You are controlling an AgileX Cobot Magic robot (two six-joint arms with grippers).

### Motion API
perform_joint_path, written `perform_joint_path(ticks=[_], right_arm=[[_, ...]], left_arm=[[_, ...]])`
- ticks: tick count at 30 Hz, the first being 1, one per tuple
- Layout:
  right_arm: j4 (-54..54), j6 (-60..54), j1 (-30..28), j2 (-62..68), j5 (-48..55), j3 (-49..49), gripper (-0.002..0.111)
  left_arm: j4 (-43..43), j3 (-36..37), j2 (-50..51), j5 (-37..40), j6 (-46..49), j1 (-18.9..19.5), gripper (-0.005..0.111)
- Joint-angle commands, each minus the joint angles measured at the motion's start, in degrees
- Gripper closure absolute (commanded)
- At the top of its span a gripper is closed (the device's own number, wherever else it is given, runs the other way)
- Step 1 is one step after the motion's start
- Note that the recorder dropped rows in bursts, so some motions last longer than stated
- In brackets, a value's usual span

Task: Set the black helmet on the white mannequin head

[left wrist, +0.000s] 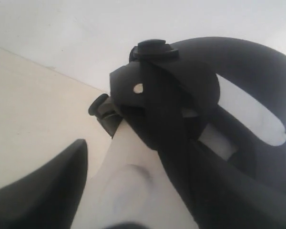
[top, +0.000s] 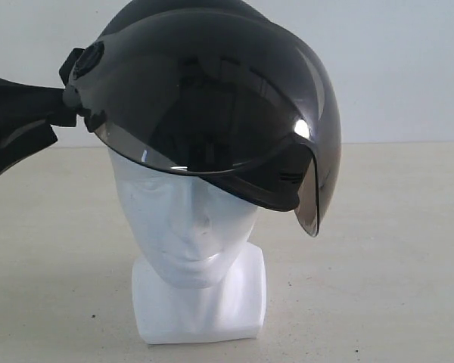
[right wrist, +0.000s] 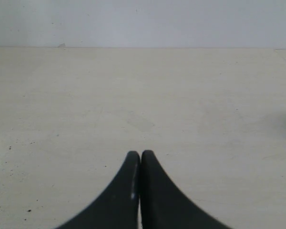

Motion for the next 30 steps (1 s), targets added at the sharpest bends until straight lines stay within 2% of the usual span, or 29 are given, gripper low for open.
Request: perform_joint_path(ticks=[1, 7, 20, 30], right_arm=[[-0.2, -0.1, -0.2, -0.2, -0.7, 0.0, 0.108], [-0.2, -0.1, -0.2, -0.2, -0.7, 0.0, 0.108], [-0.2, -0.1, -0.2, -0.2, -0.7, 0.0, 0.108], [-0.2, -0.1, -0.2, -0.2, -0.7, 0.0, 0.108]], left_arm=[[4.0, -0.3, -0.4, 3.0, -0.5, 1.3, 0.050], [10.6, -0.3, -0.4, 5.2, -2.0, 2.5, 0.050], [15.4, -0.2, -0.3, 10.8, -2.0, 2.5, 0.050], [23.5, -0.2, -0.3, 12.4, -4.6, 2.5, 0.050]])
